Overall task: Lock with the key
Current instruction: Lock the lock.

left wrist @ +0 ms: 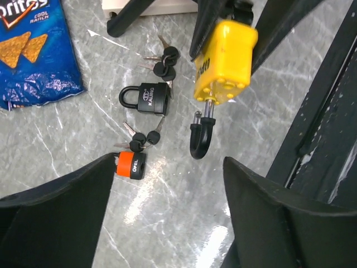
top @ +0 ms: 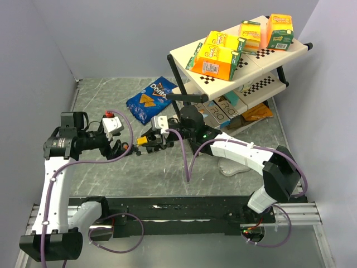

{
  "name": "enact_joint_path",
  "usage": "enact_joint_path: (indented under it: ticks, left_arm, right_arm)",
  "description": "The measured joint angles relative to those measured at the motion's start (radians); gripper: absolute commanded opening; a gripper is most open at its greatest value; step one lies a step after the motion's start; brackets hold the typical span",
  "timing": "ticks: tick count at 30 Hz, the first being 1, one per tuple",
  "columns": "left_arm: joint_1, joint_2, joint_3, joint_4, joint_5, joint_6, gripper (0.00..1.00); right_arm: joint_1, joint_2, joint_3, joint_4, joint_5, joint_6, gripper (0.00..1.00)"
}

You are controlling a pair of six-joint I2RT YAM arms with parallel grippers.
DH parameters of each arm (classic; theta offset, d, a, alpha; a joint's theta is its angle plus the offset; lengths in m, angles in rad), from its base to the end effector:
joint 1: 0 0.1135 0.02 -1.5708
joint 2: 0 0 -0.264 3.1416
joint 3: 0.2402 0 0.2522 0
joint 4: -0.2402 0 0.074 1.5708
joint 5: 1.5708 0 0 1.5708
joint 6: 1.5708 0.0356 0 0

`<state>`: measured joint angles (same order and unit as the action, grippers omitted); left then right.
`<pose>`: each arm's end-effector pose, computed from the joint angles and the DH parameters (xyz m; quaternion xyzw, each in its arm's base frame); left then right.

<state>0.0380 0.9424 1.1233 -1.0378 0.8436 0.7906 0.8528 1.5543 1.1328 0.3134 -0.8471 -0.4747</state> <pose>0.1598 -0.0205 0.3563 0.4472 0.7425 -0.2228 0.4462 0.2172 0.2892 0.3215 -0.6342 0.3653 0.4149 0.5405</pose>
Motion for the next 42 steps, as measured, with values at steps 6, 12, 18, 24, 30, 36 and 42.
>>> enact_joint_path:
  ticks: [6,12,18,24,30,36,42]
  left_arm:
    - [-0.002,-0.016,-0.053,0.032,0.009,0.04,0.62]
    - [-0.036,-0.014,-0.061,0.032,0.008,0.066,0.49]
    - [-0.101,-0.009,-0.061,0.048,0.006,0.063,0.48]
    - [-0.133,-0.01,-0.072,0.074,-0.005,0.052,0.36]
    - [-0.138,-0.005,-0.072,0.074,-0.011,0.053,0.33]
    - [-0.138,0.008,-0.072,0.066,-0.028,0.071,0.35]
    - [-0.138,0.024,-0.072,0.063,-0.039,0.084,0.32]
  right_arm:
    - [0.0,0.0,0.0,0.001,-0.002,0.068,0.0]
    - [-0.001,0.0,0.0,0.001,-0.008,0.109,0.0]
    - [-0.003,0.0,0.01,-0.003,-0.012,0.131,0.0]
    - [-0.003,0.0,0.027,0.001,-0.015,0.144,0.0]
    - [-0.008,0.0,0.027,0.0,-0.015,0.145,0.0]
    - [-0.014,0.0,0.027,-0.002,-0.018,0.141,0.0]
    - [-0.019,0.0,0.027,-0.005,-0.019,0.137,0.0]
